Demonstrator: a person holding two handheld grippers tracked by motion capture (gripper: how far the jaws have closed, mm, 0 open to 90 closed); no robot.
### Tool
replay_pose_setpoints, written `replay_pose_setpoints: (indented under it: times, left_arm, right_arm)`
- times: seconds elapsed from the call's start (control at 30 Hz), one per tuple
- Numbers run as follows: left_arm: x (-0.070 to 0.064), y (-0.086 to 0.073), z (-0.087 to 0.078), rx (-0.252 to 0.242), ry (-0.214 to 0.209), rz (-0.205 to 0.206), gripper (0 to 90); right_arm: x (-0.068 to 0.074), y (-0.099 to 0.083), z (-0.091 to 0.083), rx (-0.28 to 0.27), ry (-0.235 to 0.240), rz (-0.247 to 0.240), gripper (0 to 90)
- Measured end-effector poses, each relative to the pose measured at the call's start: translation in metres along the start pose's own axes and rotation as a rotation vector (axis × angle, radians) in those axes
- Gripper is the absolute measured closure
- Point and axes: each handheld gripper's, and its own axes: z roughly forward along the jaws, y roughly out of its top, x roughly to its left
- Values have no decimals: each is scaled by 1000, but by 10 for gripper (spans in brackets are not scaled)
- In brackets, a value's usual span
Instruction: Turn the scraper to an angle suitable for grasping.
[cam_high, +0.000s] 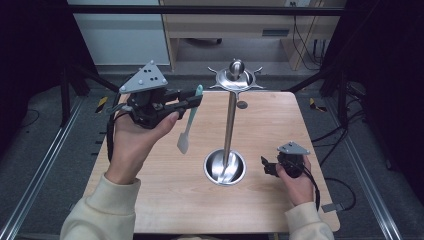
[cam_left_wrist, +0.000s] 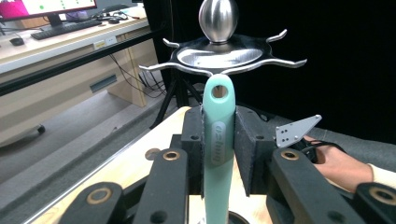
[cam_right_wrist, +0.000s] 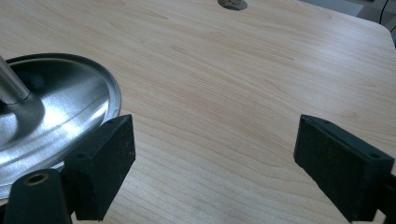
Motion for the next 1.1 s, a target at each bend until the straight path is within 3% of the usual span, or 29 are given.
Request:
replay_pose_setpoints:
  times: [0.17, 0.23, 0.47, 0.73, 1.1]
  left_arm:
    - [-3, 3, 2, -1, -3, 9, 744]
    - [-4, 1, 3, 9, 14, 18, 743]
    - [1, -2, 11, 17, 23, -18, 743]
    - [-2, -1, 18, 30, 42, -8, 743]
    - [3, -2, 22, 24, 2, -43, 742]
  right_arm:
    - [1, 1, 0, -2, 5, 2, 129]
    - [1, 1, 0, -1, 4, 0, 129]
    - [1, 1, -1, -3, 5, -1, 130]
    - [0, 1, 0, -2, 4, -4, 130]
    - [1, 1, 0, 3, 5, -2, 130]
